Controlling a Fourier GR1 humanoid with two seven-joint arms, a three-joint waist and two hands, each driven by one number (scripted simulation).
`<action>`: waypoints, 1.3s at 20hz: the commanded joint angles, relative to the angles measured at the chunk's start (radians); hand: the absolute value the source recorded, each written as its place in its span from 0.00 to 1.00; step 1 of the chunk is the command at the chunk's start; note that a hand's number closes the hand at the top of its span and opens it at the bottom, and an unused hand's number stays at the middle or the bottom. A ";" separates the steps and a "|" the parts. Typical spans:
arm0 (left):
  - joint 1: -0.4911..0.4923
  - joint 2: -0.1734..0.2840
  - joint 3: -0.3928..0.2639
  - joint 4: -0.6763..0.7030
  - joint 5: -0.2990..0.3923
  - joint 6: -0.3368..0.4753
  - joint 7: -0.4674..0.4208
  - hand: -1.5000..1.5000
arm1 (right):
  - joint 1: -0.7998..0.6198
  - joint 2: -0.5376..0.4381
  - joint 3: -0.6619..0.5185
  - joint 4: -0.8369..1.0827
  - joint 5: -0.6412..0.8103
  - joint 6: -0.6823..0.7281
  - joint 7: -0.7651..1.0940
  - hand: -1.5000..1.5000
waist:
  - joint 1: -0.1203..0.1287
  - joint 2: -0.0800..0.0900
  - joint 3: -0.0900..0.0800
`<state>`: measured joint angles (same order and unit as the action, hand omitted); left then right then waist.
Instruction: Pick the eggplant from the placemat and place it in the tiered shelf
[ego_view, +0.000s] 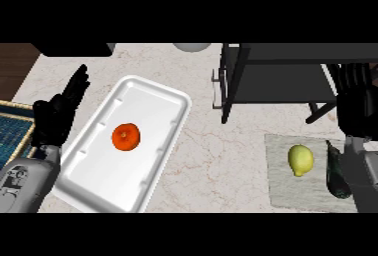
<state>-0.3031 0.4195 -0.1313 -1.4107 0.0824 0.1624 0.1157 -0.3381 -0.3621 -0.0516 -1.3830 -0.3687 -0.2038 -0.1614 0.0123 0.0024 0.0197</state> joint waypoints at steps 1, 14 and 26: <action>0.020 -0.021 -0.002 0.010 -0.017 -0.006 -0.040 0.50 | 0.029 -0.069 -0.084 0.078 -0.067 0.077 0.053 0.00 | -0.014 -0.001 -0.019; 0.082 -0.121 -0.057 -0.033 0.020 0.003 -0.070 0.50 | 0.359 -0.164 -0.244 0.404 0.107 -0.355 0.119 0.00 | -0.036 0.006 -0.019; 0.105 -0.198 -0.093 -0.024 -0.046 0.024 -0.075 0.50 | 0.466 -0.257 -0.200 0.228 0.045 -0.009 0.173 0.00 | -0.015 -0.003 -0.021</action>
<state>-0.1996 0.2472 -0.2175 -1.4416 0.0487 0.1723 0.0369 0.1111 -0.5629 -0.3248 -1.0945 -0.3625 -0.2802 -0.0840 -0.0093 -0.0005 -0.0009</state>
